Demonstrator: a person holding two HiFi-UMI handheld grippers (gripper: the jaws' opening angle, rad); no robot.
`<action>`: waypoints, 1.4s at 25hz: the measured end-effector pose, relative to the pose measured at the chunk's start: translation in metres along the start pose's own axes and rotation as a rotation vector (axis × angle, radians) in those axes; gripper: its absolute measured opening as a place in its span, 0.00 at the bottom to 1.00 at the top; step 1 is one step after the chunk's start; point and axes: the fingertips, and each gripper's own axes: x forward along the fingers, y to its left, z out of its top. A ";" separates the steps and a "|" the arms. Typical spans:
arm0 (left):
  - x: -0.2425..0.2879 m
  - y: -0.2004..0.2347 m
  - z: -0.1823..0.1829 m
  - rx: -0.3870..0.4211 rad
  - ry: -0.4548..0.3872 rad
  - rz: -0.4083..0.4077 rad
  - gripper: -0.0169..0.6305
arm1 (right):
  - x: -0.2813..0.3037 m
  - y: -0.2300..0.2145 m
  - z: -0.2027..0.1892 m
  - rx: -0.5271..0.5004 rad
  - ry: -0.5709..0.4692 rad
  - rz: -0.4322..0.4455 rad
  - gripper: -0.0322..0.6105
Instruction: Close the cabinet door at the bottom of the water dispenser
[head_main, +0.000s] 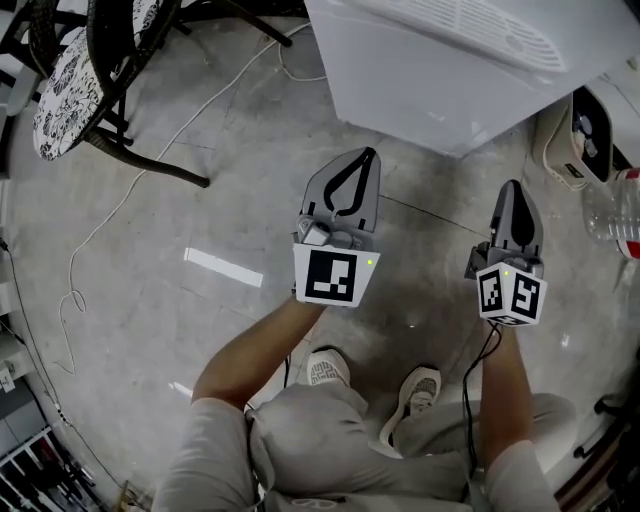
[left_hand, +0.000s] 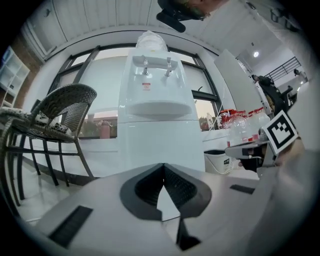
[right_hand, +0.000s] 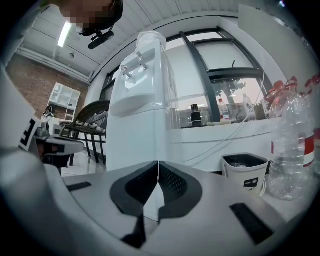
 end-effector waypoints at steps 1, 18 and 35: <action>-0.004 0.001 0.002 0.012 0.008 0.002 0.04 | -0.004 0.000 0.006 -0.001 0.000 -0.001 0.08; -0.042 0.005 0.048 0.090 -0.015 -0.032 0.04 | -0.033 -0.012 0.060 0.050 -0.068 -0.058 0.08; -0.097 0.045 0.322 0.051 0.069 -0.025 0.04 | -0.094 0.012 0.349 0.047 -0.019 -0.032 0.08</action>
